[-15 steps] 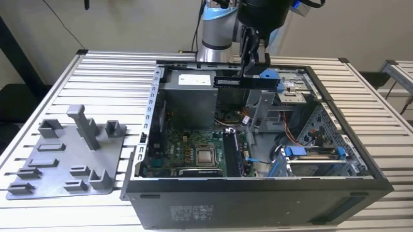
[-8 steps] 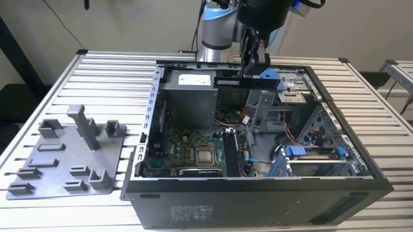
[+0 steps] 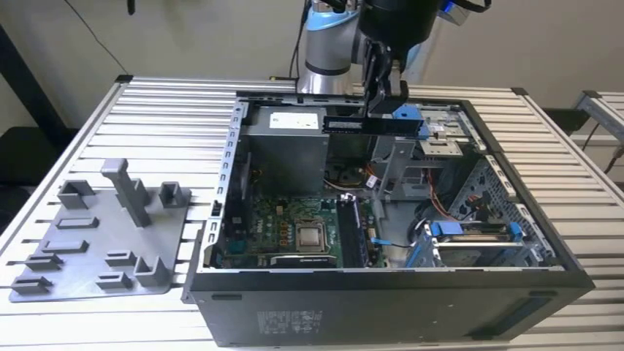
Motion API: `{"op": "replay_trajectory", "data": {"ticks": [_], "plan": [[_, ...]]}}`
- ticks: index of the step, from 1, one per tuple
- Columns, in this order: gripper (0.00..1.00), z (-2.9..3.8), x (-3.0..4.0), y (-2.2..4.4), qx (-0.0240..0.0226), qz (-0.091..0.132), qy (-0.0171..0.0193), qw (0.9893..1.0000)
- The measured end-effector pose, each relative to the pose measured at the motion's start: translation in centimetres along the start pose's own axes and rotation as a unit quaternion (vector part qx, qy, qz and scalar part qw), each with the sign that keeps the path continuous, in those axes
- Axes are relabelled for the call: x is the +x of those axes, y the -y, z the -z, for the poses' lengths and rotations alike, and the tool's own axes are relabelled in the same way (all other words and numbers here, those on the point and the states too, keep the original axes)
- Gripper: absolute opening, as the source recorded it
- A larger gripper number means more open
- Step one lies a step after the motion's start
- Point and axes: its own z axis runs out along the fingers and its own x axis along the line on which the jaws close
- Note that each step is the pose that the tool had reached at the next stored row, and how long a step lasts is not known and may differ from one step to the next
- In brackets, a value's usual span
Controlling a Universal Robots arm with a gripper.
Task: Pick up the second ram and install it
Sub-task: 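Insert the second ram into the second slot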
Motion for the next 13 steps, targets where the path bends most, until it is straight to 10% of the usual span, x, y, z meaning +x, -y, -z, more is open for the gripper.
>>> {"op": "replay_trajectory", "data": {"ticks": [13], "plan": [[0.14, -0.01, -0.01, 0.0, 0.0012, -0.046, -0.0001, 0.9989]]}}
